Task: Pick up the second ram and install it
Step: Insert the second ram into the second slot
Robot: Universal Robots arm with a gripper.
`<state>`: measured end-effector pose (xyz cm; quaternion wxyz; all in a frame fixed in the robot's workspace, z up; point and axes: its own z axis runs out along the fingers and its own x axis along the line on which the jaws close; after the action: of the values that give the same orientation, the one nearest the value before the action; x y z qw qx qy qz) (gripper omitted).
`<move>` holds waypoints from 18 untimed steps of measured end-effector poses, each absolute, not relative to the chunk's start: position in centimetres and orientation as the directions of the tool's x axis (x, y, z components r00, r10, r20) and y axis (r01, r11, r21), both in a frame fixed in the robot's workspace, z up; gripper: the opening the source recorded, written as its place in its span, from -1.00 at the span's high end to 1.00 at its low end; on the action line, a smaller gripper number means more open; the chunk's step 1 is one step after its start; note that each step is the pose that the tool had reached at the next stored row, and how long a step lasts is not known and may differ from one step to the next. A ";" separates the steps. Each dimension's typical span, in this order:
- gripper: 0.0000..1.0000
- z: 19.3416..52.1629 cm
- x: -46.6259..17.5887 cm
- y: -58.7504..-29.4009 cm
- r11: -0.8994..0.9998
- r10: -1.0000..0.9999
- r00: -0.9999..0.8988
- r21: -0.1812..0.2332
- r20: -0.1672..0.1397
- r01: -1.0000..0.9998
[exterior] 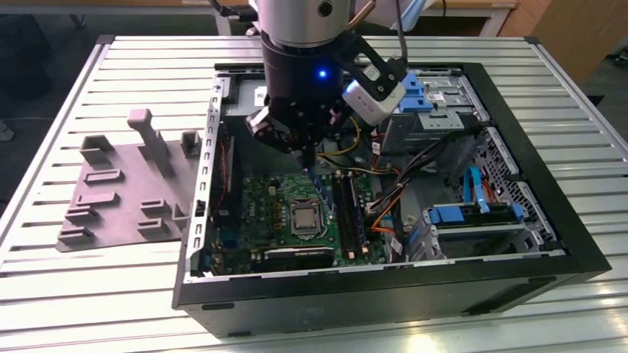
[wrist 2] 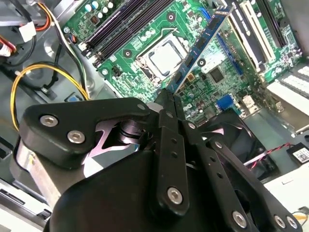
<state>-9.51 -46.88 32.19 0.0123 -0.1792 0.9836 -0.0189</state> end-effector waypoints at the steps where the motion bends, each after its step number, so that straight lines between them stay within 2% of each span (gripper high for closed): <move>1: 0.76 32.2 -9.5 -46.9 0.938 -0.344 -0.939 -0.042 -0.017 -0.343; 18: 0.76 32.1 -9.5 -46.9 0.985 -0.169 -0.986 -0.042 -0.017 -0.168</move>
<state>-9.51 -46.89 32.14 0.0104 -0.0845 0.9962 -0.0200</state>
